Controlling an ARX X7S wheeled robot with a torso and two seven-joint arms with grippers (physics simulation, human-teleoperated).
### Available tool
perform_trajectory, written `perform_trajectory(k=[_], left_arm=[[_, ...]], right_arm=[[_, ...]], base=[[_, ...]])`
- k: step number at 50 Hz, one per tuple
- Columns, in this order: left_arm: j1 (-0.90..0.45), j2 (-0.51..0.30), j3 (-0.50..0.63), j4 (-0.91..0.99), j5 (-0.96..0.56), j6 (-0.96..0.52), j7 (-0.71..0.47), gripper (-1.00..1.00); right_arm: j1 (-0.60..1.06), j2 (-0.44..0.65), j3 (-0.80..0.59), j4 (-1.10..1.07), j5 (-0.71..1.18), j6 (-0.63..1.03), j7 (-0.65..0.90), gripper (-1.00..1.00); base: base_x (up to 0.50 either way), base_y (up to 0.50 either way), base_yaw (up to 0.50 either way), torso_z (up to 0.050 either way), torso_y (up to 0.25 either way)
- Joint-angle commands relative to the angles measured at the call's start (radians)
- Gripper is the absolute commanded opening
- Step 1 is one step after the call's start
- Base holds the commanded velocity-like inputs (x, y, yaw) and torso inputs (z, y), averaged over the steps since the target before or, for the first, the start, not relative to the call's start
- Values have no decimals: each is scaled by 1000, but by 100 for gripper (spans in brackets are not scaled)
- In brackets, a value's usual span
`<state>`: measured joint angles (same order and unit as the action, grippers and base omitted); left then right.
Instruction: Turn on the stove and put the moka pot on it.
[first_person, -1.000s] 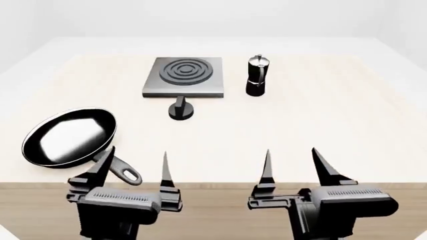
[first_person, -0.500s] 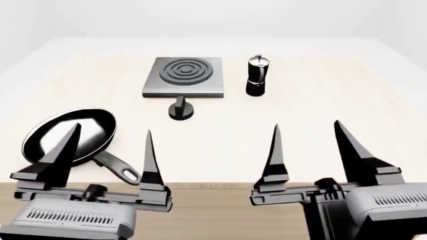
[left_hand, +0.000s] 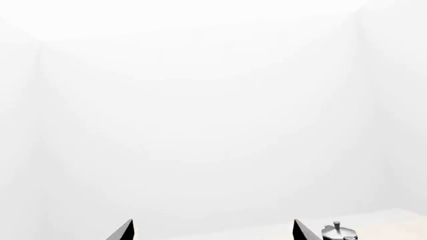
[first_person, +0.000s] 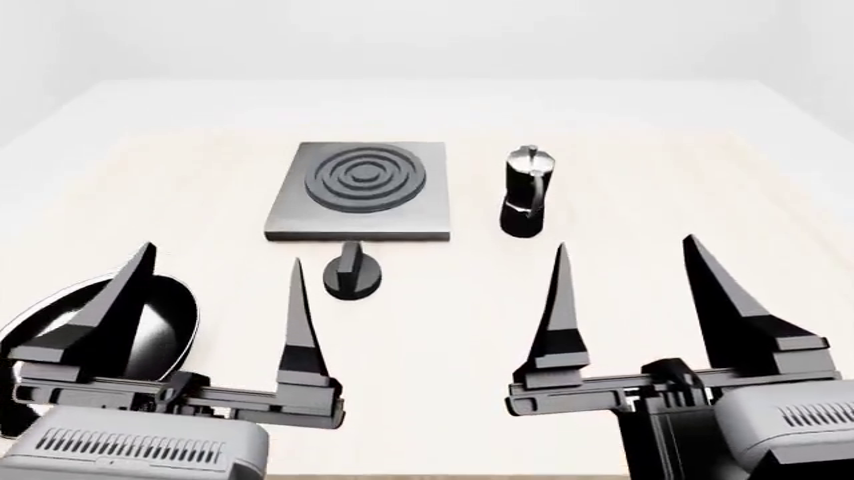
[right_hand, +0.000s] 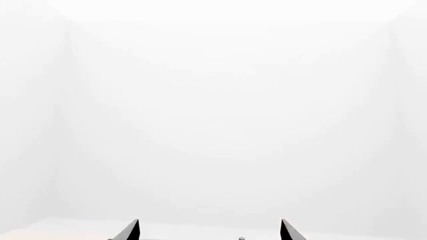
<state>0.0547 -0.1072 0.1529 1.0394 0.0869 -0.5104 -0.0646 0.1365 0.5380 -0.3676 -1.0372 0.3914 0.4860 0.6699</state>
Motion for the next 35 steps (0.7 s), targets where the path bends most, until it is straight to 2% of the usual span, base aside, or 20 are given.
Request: perform_trajectory(k=[1,11,28,35], left_arm=[[4,25,-3,6,24,-2,30,100],[13,95,-29,7,78,12,118,100],[9,102,-41,7,56,5,122,100],[14,101,-44,7,50,4,132,100]], right_arm=[[25,54,-36,-2,39,-25,66,100],[51,95,-74,-5,63,-46,119,100],[74,136,-110,2,84,-81,167,100],[84,149,-120,2,96,-87,184,100]], base=[[500,0,0,0,0],[500,0,0,0,0],[500,0,0,0,1],[142,0,0,32,0]])
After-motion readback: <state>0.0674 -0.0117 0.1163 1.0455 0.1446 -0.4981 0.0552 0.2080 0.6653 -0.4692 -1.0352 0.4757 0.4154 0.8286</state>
